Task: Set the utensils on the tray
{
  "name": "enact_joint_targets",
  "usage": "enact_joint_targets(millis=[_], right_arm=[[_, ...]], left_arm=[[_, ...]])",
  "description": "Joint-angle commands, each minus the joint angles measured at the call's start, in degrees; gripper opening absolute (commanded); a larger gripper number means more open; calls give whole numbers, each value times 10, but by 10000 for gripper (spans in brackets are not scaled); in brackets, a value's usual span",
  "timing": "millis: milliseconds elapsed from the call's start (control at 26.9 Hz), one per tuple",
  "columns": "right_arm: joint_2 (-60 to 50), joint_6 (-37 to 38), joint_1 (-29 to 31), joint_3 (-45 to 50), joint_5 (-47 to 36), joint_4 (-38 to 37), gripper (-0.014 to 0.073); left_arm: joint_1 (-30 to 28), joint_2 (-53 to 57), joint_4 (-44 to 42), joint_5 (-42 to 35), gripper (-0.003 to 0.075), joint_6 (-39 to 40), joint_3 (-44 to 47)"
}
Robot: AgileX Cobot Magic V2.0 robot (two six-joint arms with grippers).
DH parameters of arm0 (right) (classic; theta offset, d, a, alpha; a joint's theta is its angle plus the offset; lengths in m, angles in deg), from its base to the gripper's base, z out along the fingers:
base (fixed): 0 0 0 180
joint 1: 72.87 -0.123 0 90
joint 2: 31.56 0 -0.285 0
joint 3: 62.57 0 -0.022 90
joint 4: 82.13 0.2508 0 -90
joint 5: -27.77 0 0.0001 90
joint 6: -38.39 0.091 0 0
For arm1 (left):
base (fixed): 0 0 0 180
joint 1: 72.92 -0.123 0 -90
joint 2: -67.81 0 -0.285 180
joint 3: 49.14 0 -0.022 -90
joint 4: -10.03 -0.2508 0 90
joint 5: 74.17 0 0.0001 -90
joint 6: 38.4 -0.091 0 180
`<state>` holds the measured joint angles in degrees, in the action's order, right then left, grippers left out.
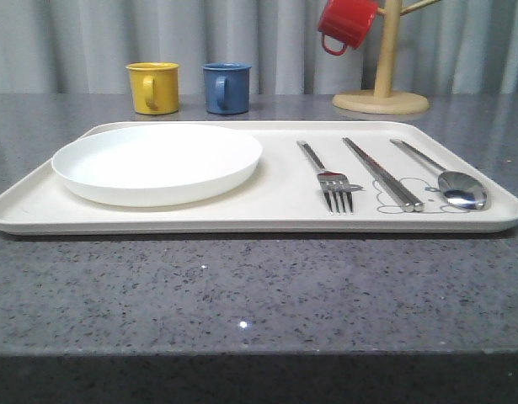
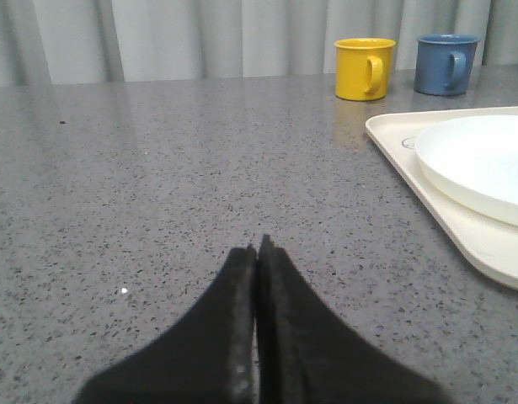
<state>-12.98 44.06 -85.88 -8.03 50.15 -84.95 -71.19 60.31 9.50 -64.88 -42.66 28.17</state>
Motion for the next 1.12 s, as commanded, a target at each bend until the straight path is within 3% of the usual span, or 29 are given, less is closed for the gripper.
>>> enact_joint_targets(millis=[0,707,930,1079], right_arm=[[5,-5,1,-14,-47,-8,-67],[-2,-15,7,10,-72,-14,-67],[-62,-34,92,128,-168,32,-67],[-118,-34,147,211,-175,38,-67]], left_arm=[[1,12,5,-44,-18,7,1],[1,12,5,-44,-18,7,1],[1,11,5,-44,-18,7,1],[1,11,5,-44,-18,7,1]])
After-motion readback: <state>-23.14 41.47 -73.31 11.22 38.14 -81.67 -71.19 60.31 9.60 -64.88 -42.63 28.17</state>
